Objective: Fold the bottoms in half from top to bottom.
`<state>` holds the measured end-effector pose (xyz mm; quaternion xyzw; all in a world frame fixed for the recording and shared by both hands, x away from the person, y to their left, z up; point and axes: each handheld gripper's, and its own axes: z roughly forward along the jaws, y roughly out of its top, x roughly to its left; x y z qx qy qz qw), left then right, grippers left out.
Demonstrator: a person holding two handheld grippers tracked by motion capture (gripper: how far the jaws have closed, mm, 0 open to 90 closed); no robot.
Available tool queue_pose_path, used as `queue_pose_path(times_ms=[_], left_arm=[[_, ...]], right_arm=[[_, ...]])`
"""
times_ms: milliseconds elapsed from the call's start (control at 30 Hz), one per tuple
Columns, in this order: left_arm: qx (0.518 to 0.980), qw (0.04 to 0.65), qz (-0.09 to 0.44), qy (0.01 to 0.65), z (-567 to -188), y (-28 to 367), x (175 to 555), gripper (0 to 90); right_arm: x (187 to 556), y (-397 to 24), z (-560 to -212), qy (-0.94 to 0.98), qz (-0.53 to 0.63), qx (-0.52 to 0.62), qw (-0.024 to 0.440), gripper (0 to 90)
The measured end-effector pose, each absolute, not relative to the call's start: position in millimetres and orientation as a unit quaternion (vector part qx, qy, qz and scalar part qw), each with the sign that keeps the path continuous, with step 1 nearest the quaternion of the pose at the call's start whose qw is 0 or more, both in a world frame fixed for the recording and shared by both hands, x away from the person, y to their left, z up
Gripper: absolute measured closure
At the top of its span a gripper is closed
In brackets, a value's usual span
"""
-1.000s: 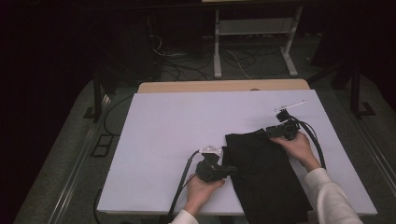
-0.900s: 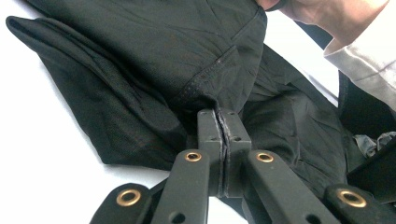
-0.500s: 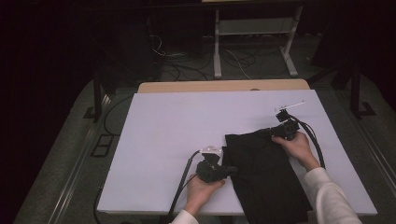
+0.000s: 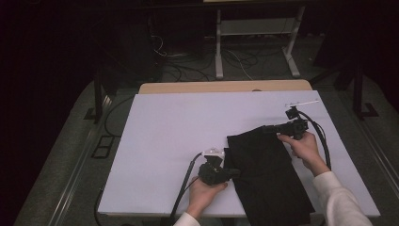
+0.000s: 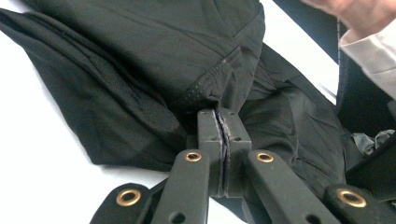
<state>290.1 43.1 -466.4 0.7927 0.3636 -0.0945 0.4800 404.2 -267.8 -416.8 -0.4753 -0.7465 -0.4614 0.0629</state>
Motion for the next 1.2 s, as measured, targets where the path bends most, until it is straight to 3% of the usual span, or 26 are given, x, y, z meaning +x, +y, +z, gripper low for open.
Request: queue_pose_path(times_ms=[533,1200], left_arm=[[0.796,0.476,-0.096,0.362,-468.2,37.2,289.4,87.4],[0.795,0.476,-0.095,0.364,-469.0,34.1,287.6,87.0]], right_arm=[[360.1,-269.0,-382.4,-0.749,-0.491,-0.439,0.071,85.8],[314.1,-279.4,-378.8,-0.737,-0.515,-0.427,0.092,85.8]])
